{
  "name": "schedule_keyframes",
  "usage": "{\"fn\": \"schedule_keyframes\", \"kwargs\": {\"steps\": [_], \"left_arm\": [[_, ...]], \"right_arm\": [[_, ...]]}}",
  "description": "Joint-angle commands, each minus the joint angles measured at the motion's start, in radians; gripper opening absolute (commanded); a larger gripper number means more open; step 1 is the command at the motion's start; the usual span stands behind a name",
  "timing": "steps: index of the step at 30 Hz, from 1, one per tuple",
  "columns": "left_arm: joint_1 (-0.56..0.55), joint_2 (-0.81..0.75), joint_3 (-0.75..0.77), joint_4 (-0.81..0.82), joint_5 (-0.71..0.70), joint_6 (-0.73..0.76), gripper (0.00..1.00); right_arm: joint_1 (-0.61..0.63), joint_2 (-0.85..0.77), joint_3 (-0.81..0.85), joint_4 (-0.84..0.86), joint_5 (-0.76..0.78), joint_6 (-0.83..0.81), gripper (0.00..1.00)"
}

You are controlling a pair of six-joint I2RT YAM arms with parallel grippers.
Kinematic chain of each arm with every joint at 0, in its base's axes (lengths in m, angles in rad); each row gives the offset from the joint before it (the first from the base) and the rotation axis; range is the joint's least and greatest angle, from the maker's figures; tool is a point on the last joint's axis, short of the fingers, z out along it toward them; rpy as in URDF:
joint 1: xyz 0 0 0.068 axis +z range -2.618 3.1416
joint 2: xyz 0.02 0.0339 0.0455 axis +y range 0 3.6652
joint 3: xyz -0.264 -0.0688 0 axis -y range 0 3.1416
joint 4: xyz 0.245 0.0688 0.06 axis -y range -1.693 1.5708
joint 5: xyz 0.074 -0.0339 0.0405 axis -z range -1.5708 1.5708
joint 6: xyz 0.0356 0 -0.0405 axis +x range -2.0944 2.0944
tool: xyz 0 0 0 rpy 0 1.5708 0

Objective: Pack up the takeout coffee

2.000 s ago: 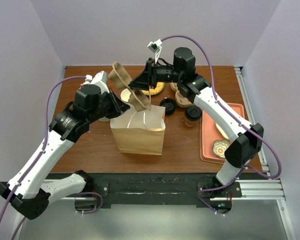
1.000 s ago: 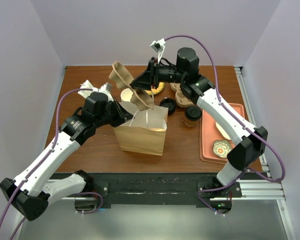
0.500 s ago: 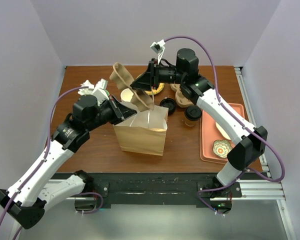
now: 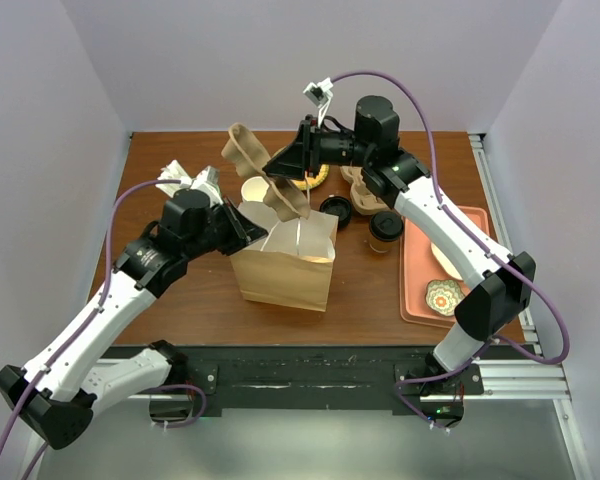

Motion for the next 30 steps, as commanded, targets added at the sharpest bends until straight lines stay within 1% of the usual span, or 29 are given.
{"fn": "schedule_keyframes", "kwargs": {"steps": [1,3,9,14,17,19,24,30], "left_arm": [[-0.001,-0.006,0.015,0.049,0.012,-0.025,0.0],[0.001,-0.009,0.006,0.09,0.029,-0.044,0.0],[0.001,0.014,-0.018,0.182,0.144,-0.082,0.0],[0.001,0.029,-0.017,0.149,0.173,-0.078,0.0],[0.001,0.043,-0.014,0.109,0.161,-0.07,0.0],[0.001,0.046,-0.003,0.072,0.119,-0.068,0.0],[-0.001,0.037,0.017,0.049,0.04,-0.059,0.0],[0.001,0.049,0.02,0.061,0.05,-0.065,0.0]], "right_arm": [[-0.004,-0.055,0.002,0.026,-0.008,-0.007,0.21],[-0.004,-0.055,0.0,0.029,-0.011,-0.006,0.21],[-0.004,-0.057,-0.009,0.047,-0.013,0.009,0.21],[-0.003,-0.057,-0.01,0.052,-0.01,0.008,0.21],[-0.004,-0.059,-0.017,0.058,-0.008,0.014,0.21],[-0.003,-0.06,-0.02,0.057,-0.008,0.014,0.21],[-0.003,-0.062,-0.02,0.055,-0.008,0.013,0.21],[-0.004,-0.065,-0.027,0.052,-0.008,0.008,0.21]]}}
